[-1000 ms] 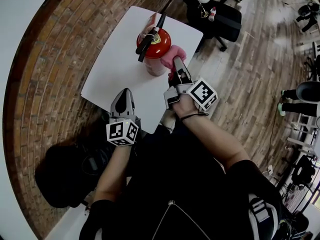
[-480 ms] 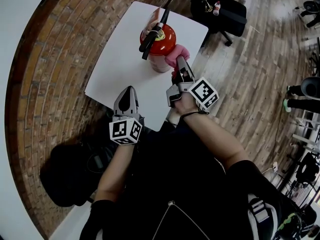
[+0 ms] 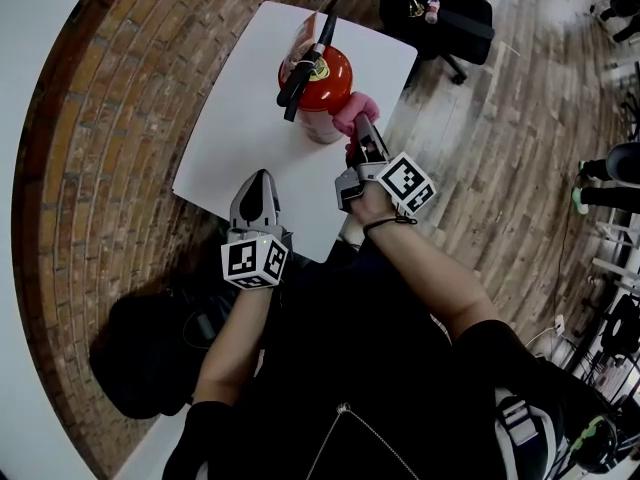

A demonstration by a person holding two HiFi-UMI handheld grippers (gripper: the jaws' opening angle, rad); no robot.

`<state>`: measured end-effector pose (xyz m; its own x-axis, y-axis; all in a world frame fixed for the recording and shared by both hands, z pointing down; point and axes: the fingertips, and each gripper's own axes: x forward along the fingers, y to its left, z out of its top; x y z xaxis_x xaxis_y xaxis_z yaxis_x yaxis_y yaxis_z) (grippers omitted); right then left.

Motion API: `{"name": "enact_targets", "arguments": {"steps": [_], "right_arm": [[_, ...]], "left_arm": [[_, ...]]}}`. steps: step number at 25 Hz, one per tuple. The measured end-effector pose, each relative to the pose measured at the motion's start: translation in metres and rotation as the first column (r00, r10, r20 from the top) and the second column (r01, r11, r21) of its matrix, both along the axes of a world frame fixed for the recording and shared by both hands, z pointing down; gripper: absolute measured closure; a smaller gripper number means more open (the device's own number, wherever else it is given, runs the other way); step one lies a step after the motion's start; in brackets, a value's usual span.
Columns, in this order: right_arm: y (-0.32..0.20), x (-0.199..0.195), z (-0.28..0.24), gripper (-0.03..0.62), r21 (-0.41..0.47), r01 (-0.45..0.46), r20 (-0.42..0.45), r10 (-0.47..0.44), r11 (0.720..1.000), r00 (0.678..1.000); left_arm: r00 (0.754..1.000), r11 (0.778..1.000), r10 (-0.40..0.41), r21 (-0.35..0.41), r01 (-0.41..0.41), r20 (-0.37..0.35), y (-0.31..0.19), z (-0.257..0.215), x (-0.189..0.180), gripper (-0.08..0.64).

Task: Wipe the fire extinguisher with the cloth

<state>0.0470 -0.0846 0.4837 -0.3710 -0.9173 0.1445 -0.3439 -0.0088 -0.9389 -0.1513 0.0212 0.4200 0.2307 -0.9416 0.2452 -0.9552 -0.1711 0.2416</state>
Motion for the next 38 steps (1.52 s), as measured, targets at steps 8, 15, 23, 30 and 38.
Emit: {"name": "enact_targets", "arguments": {"steps": [8, 15, 23, 30, 38], "right_arm": [[0.000, -0.001, 0.034, 0.505, -0.052, -0.015, -0.036, 0.013, 0.999, 0.999], [0.000, -0.001, 0.055, 0.505, -0.080, -0.021, -0.079, 0.015, 0.997, 0.997], [0.002, -0.002, 0.091, 0.505, -0.158, -0.017, -0.146, -0.006, 0.987, 0.989], [0.000, -0.003, 0.118, 0.505, -0.197, -0.026, -0.197, -0.013, 0.980, 0.980], [0.001, -0.004, 0.153, 0.505, -0.259, -0.036, -0.211, -0.020, 0.965, 0.977]], "left_arm": [[1.000, 1.000, -0.009, -0.026, 0.009, 0.016, 0.004, 0.011, -0.014, 0.532], [1.000, 0.999, -0.008, -0.044, 0.009, 0.027, 0.009, 0.018, -0.018, 0.532], [0.999, 0.999, -0.007, -0.050, 0.009, 0.047, 0.015, 0.021, -0.023, 0.532], [0.998, 0.998, -0.011, -0.061, 0.015, 0.055, 0.024, 0.026, -0.030, 0.532], [0.998, 0.996, -0.019, -0.082, 0.023, 0.059, 0.032, 0.034, -0.038, 0.532]]}}
